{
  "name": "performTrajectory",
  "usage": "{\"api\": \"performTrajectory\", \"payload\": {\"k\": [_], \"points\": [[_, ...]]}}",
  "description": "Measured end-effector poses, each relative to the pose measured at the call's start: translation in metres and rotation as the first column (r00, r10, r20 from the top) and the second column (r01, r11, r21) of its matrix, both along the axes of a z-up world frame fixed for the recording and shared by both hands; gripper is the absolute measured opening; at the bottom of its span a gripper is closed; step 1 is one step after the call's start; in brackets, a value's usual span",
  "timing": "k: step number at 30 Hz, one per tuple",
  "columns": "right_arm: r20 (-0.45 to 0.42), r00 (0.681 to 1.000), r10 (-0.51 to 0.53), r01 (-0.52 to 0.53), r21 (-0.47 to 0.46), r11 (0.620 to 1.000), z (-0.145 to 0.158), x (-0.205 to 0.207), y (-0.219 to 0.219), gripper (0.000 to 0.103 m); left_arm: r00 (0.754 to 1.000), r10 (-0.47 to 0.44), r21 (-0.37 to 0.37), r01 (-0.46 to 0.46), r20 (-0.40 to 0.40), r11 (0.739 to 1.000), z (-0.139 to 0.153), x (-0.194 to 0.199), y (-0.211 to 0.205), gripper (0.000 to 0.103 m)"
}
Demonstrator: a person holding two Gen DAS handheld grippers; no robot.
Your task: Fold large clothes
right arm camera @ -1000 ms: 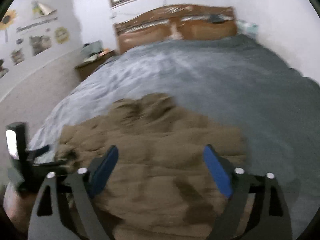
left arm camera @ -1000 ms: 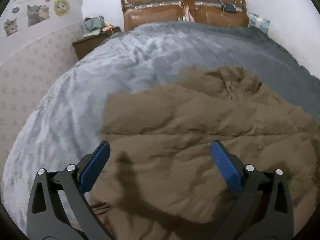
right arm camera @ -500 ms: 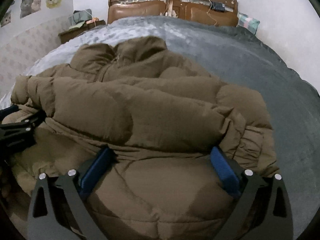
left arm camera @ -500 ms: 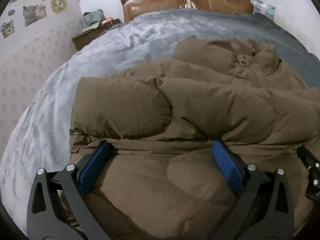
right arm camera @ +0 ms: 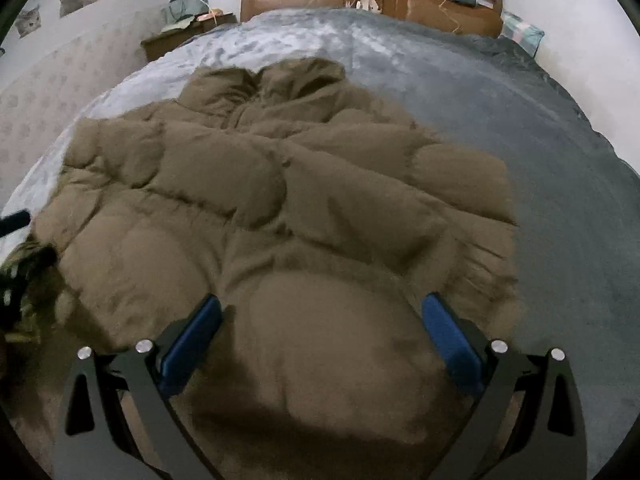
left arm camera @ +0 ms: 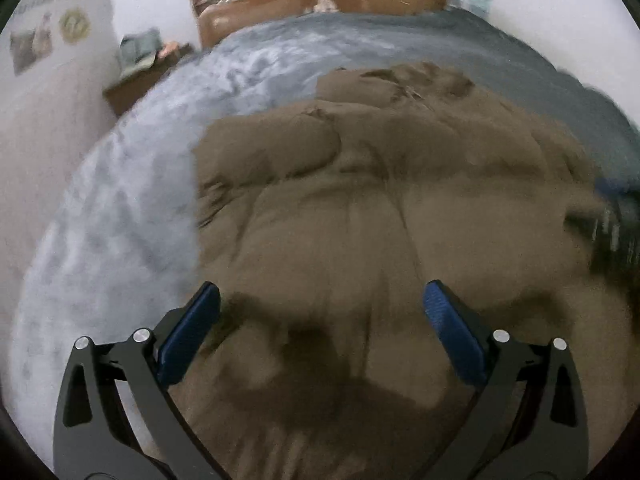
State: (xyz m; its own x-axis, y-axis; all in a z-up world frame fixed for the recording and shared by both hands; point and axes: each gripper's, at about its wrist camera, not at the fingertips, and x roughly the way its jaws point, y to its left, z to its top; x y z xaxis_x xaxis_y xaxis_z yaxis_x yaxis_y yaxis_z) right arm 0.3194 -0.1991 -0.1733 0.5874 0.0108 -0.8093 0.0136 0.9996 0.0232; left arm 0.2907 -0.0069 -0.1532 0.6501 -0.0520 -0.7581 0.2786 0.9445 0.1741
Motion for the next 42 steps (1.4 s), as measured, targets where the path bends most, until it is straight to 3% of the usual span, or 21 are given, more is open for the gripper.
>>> {"api": "performTrajectory", "payload": {"k": [4,7,12,15,20,23,27,30,36,42], "points": [[0.014,1.0,0.018,-0.018,0.013,1.0,0.032,-0.047,-0.014,0.101,0.998,-0.054,0.069,0.052,0.022,0.996,0.017,-0.059,0.024,0.1],[-0.004,1.0,0.013,-0.013,0.016,1.0,0.049,-0.079,-0.027,0.101,0.997,-0.054,0.063,0.051,0.046,0.997,0.036,-0.099,0.054,0.1],[-0.047,0.999,-0.025,0.03,0.105,0.994,0.062,-0.148,-0.059,0.101,0.987,0.148,-0.066,-0.144,0.06,0.987,0.058,-0.161,0.138,0.1],[-0.069,0.994,-0.09,0.1,0.15,0.984,0.066,-0.184,-0.08,0.101,0.972,0.233,-0.096,-0.235,-0.033,0.967,0.048,-0.171,0.166,0.1],[-0.106,0.982,-0.157,0.173,0.168,0.971,0.065,-0.213,-0.102,0.101,0.953,0.26,-0.028,-0.267,-0.154,0.963,0.028,-0.169,0.173,0.1],[-0.127,0.976,-0.176,0.196,0.167,0.966,0.061,-0.23,-0.107,0.101,0.95,0.256,-0.084,-0.273,-0.179,0.958,0.031,-0.175,0.174,0.1],[-0.19,0.969,-0.156,0.183,0.134,0.974,0.053,-0.245,-0.105,0.101,0.962,0.23,-0.119,-0.248,-0.147,0.961,0.039,-0.184,0.167,0.1],[-0.235,0.962,-0.141,0.179,0.148,0.973,0.044,-0.247,-0.105,0.101,0.962,0.183,-0.18,-0.22,-0.201,0.959,0.035,-0.186,0.165,0.1],[-0.291,0.949,-0.118,0.185,0.215,0.959,0.031,-0.244,-0.108,0.101,0.952,0.116,-0.168,-0.169,-0.285,0.971,0.018,-0.178,0.144,0.1],[-0.367,0.927,-0.077,0.176,0.243,0.954,0.015,-0.244,-0.103,0.098,0.917,0.086,-0.126,-0.146,-0.389,0.981,-0.008,-0.177,0.131,0.098]]}}
